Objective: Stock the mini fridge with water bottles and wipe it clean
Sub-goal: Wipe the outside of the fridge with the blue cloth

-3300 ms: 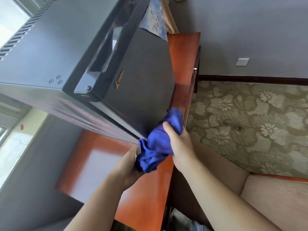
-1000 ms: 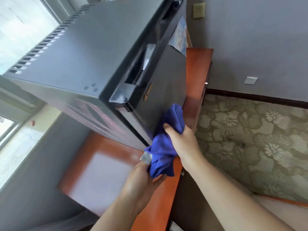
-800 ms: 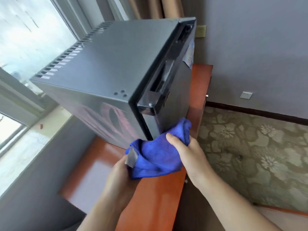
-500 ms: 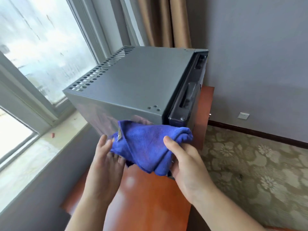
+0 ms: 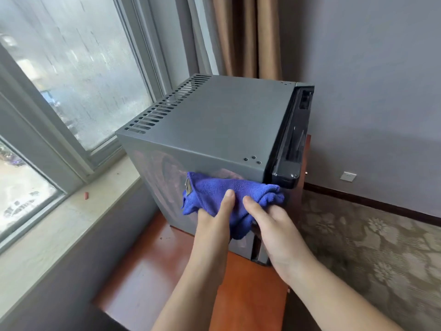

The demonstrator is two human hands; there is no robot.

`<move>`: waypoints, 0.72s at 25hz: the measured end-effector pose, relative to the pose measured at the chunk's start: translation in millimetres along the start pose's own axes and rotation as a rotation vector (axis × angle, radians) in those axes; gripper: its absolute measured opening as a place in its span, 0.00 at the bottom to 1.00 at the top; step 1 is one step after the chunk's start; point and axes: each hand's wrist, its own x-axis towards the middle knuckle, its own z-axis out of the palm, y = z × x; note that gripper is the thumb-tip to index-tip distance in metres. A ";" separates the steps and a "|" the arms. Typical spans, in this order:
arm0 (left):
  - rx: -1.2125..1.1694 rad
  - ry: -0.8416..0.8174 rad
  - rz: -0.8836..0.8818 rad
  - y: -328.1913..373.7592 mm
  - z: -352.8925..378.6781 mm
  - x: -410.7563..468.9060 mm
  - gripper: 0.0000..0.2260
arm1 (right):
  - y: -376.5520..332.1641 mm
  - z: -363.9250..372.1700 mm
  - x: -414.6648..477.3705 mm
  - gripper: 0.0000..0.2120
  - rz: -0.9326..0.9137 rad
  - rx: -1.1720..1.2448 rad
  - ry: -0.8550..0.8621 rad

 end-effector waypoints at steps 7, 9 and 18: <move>0.130 0.298 0.218 15.0 2.1 28.7 0.17 | -6.5 -6.2 -4.8 0.29 -0.160 -0.421 0.072; 0.216 0.359 0.379 40.8 -1.4 34.5 0.16 | -17.1 8.1 -1.4 0.23 -0.228 -0.389 0.054; 0.242 0.391 0.353 18.2 -11.6 48.4 0.14 | -13.5 36.5 18.6 0.14 -0.016 0.032 0.099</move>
